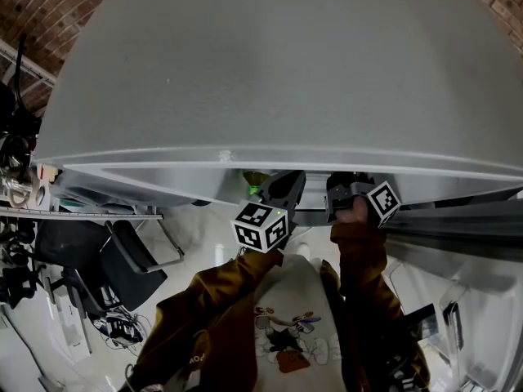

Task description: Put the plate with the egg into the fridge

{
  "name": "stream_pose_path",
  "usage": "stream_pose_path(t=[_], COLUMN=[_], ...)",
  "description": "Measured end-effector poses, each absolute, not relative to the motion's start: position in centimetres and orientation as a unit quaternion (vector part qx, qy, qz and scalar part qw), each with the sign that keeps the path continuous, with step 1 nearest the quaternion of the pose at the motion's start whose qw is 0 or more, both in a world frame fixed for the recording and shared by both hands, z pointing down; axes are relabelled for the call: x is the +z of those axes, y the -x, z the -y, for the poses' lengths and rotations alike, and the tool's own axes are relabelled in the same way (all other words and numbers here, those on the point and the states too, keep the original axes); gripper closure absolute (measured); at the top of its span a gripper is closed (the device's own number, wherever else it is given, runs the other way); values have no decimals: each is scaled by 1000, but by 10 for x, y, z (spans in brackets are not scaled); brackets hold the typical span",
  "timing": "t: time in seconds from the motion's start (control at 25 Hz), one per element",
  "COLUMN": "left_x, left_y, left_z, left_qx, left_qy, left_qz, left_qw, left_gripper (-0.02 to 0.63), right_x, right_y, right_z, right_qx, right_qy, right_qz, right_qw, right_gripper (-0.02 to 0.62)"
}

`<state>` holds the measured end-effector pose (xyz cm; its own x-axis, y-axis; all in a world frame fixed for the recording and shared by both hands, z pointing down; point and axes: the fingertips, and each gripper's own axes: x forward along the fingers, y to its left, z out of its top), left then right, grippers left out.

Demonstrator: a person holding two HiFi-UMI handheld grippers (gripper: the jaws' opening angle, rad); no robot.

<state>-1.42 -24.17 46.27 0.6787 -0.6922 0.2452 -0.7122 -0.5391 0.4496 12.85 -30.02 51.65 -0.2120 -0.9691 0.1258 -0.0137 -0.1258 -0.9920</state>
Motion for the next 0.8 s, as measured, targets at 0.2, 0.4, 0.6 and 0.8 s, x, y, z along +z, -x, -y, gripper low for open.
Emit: stream_pose_path(t=[0.2,0.4,0.6,0.8], left_x=[465,465,466,466], left_y=[14,15,15,15], left_z=[241,241,239,237], left_qx=[20,19,19,17], left_qy=[-876,-876,-877,-877], left_qz=[400,399,396,396], left_qw=[269,270,271,272], left_gripper=[598,598,598,598], right_x=[508,508,517,513], right_y=[-126,-129,-130,-126], right_z=[300,300,299,294], right_qx=[-579,-578,-580,-584], right_qy=[477,485,491,487], right_qz=[-519,-515,-512,-510], right_qw=[410,406,402,403], right_gripper=[523,472,414,389])
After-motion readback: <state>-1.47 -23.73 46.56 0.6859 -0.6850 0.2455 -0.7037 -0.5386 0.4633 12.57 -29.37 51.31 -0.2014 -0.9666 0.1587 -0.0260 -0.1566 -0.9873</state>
